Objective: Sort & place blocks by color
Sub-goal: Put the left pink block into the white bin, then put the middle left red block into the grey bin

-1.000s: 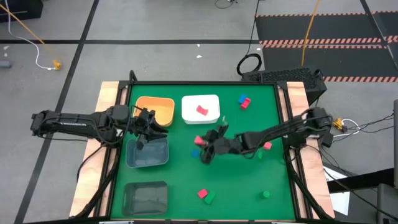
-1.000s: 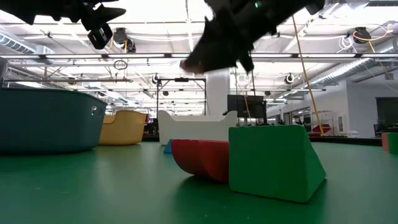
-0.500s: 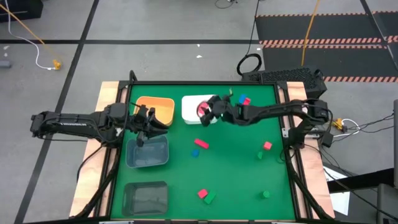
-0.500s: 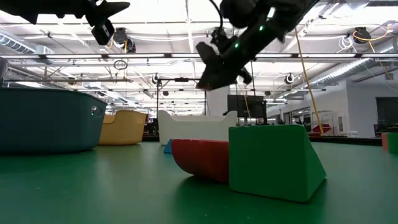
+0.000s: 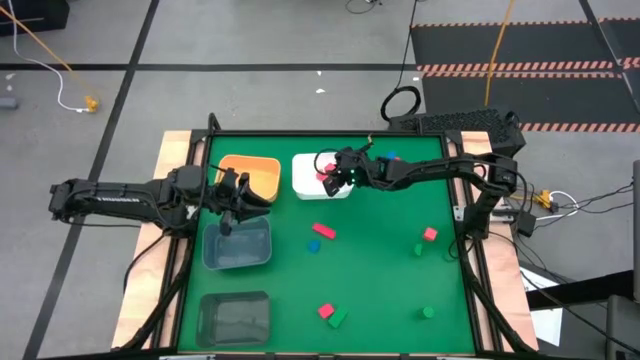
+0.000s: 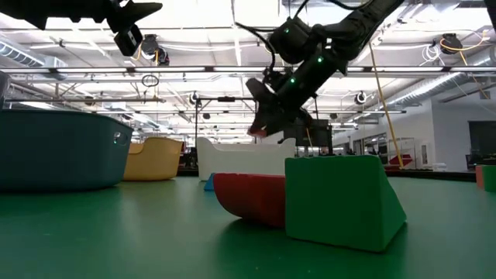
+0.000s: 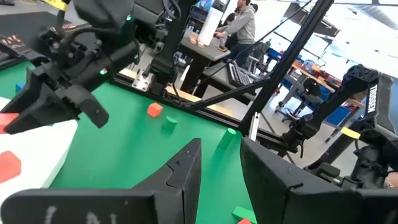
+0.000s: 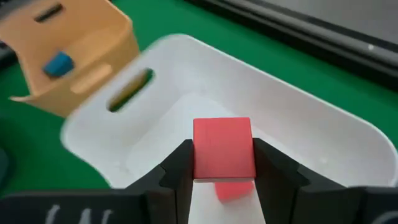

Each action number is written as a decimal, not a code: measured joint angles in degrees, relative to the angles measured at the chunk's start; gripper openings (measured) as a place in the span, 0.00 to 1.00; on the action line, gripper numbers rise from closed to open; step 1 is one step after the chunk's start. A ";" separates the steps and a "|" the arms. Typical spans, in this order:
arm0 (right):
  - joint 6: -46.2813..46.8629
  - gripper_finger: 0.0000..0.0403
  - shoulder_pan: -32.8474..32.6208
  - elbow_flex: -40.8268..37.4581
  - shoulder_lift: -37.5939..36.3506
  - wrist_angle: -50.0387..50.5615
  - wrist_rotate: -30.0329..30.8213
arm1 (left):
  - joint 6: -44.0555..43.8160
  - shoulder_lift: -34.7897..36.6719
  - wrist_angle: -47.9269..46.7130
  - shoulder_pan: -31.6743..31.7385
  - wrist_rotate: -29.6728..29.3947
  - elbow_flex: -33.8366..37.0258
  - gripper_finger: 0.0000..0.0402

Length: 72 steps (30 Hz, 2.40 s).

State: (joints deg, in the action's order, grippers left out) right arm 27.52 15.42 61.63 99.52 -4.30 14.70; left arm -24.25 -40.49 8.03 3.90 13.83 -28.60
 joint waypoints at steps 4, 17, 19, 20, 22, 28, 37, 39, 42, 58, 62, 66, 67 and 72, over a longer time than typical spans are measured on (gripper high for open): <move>0.38 0.33 -0.04 -0.59 1.19 0.02 -0.28 | 0.39 0.00 -0.02 -0.02 -0.34 0.00 0.28; 6.31 0.43 -0.11 -5.70 1.66 -1.94 0.13 | 0.06 0.00 -0.21 0.00 -0.39 0.00 0.28; 6.33 0.43 -0.46 -5.73 1.66 -3.85 -0.43 | 0.04 0.00 -0.31 0.00 -0.41 0.00 0.28; 6.30 0.43 -0.53 -5.77 1.66 -5.68 -1.30 | 0.01 0.00 -0.37 0.00 -0.40 0.00 0.28; 6.28 0.43 -0.79 -5.77 1.66 -10.43 -1.56 | -0.07 0.00 -0.44 0.00 -0.42 0.00 0.28; 6.22 0.43 -0.79 -5.77 1.27 -18.09 -1.46 | -0.28 0.00 -0.46 0.00 -0.42 0.00 0.28; 8.99 0.43 -3.19 -5.77 -7.91 -18.64 -2.09 | 0.76 -0.34 -8.96 0.00 -0.44 0.02 0.28; 10.54 0.43 -5.00 -5.75 -10.97 -18.71 -2.94 | 1.72 -0.88 -10.38 0.00 -0.46 0.02 0.28; 10.40 0.43 -8.92 -5.75 -14.88 -18.67 -2.13 | 5.16 -2.34 -9.89 -0.04 -2.03 0.02 0.28; 13.44 0.43 -25.22 -5.70 -20.54 -2.47 12.90 | 13.38 -20.19 -0.90 -8.09 -5.12 -1.34 0.28; 19.26 0.43 -26.98 -5.70 -20.37 5.92 9.03 | 13.93 -24.22 -5.57 -10.55 -5.52 -6.89 0.28; 18.33 0.43 -29.23 -5.68 -19.59 8.85 9.08 | 16.36 -28.33 -12.47 -13.15 -8.12 -13.35 0.28; 17.92 0.43 -29.64 -5.68 -18.92 9.41 9.08 | 16.46 -29.20 -13.51 -13.65 -8.68 -14.62 0.28; 15.67 0.48 -30.83 -5.68 -13.94 8.96 9.09 | 12.13 -30.94 -15.06 -16.23 -11.80 -18.37 0.28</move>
State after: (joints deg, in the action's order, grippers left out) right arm 43.19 -15.41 55.94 85.58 4.66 23.79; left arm -12.12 -71.43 -7.03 -12.32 2.02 -46.97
